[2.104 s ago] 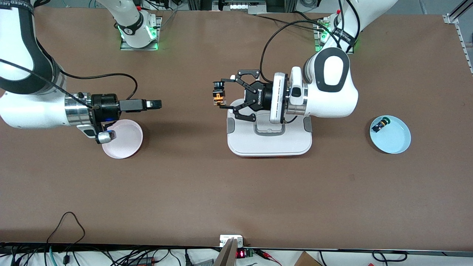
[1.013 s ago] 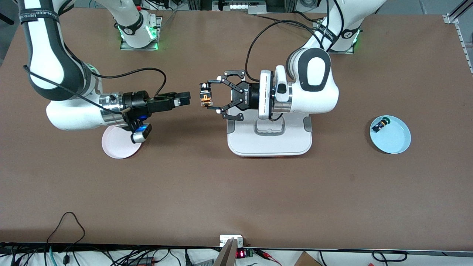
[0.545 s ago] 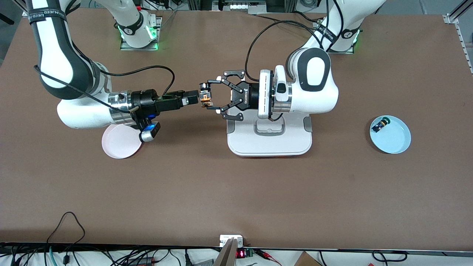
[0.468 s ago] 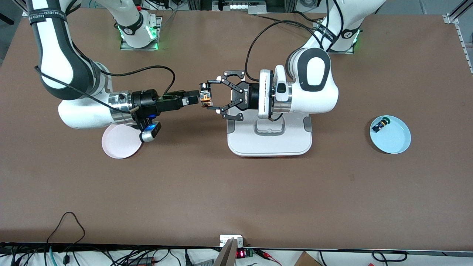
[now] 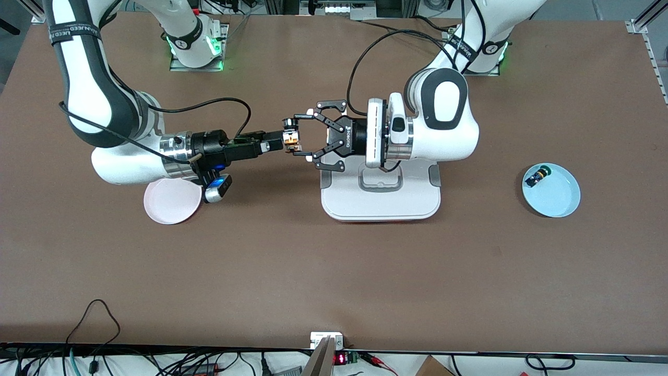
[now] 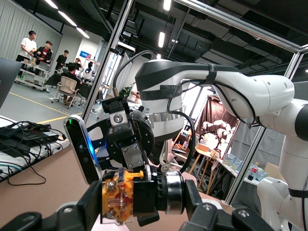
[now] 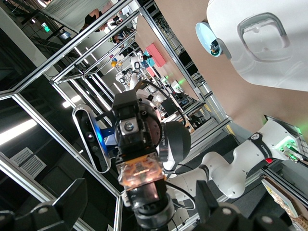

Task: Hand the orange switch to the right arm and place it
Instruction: 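Bring the switch toward the right gripper while the right gripper reaches it, then close the right gripper on the switch held by the left gripper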

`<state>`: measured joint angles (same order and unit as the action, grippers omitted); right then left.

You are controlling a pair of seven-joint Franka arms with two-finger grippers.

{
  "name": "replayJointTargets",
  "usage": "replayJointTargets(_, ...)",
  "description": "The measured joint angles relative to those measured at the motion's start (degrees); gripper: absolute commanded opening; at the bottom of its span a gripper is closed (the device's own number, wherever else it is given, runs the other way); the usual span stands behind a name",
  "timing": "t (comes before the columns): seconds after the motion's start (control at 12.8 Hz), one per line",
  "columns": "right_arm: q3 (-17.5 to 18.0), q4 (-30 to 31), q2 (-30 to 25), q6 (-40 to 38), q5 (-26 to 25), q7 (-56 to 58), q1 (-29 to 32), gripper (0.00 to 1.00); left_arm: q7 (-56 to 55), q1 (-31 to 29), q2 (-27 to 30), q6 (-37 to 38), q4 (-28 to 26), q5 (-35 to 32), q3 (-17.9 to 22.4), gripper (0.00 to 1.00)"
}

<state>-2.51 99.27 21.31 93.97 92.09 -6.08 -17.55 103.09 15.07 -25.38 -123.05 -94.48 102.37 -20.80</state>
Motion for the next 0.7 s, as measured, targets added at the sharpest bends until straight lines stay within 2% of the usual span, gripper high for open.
replayJointTargets(0.47,0.14,0.00,0.06,0.30,2.09,0.54,-1.24,0.98,0.15,-0.04,0.00,0.00,0.00,0.00,0.01,0.01)
replayJointTargets(0.7,0.15,0.02,0.08,1.51,2.12,1.48,-1.95,0.86,0.18,-0.04,0.00,0.00,0.00,0.00,0.01,0.00)
